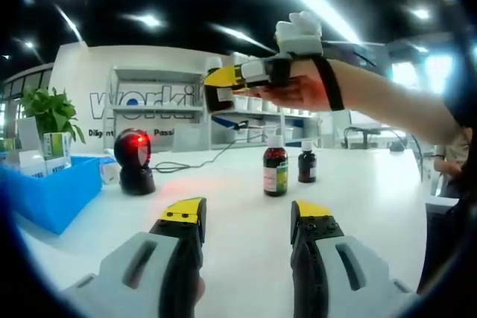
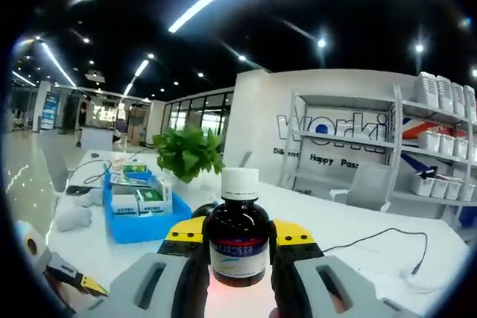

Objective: Rotate the medicine bottle to make it face forward pick up the medicine bottle inspect the drug traceability code place the medicine on the table

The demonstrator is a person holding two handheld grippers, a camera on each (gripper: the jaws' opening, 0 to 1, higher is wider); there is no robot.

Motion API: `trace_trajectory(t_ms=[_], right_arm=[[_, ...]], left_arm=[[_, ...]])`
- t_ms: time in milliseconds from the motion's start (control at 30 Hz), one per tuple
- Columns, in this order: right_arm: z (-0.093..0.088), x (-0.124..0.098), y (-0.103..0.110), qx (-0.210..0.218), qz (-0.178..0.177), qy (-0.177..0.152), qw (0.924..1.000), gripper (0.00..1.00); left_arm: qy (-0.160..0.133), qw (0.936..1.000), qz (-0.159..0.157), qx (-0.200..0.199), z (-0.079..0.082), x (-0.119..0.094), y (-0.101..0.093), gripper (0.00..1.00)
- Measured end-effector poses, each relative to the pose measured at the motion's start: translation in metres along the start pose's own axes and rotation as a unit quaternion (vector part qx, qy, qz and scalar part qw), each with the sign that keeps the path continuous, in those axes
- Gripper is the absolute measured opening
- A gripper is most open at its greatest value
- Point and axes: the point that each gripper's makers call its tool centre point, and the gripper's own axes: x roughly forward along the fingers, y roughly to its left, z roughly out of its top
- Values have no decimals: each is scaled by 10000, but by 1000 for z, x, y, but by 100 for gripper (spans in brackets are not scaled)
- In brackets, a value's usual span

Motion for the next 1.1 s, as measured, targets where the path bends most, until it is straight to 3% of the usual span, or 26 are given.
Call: trace_trajectory(t_ms=[200,433,633,800,1100], right_arm=[[-13,-2,12,287,-178,-95,9994,26],[-36,-1,27,320,-260,-91,9991,26],[-64,-5,26,519,-510,-20,9973,26],[-85,-12,33,628,-428,-130,9970,26],[-125,-10,38,632,-472,229,9966,26]], left_arm=[[-7,10000,27,4,0,0,1,36],[-19,9999,98,-55,0,-1,5,36],[10,9999,99,-20,-1,-1,4,36],[1,9999,91,-42,0,0,4,36],[19,10000,85,-23,-1,0,3,36]])
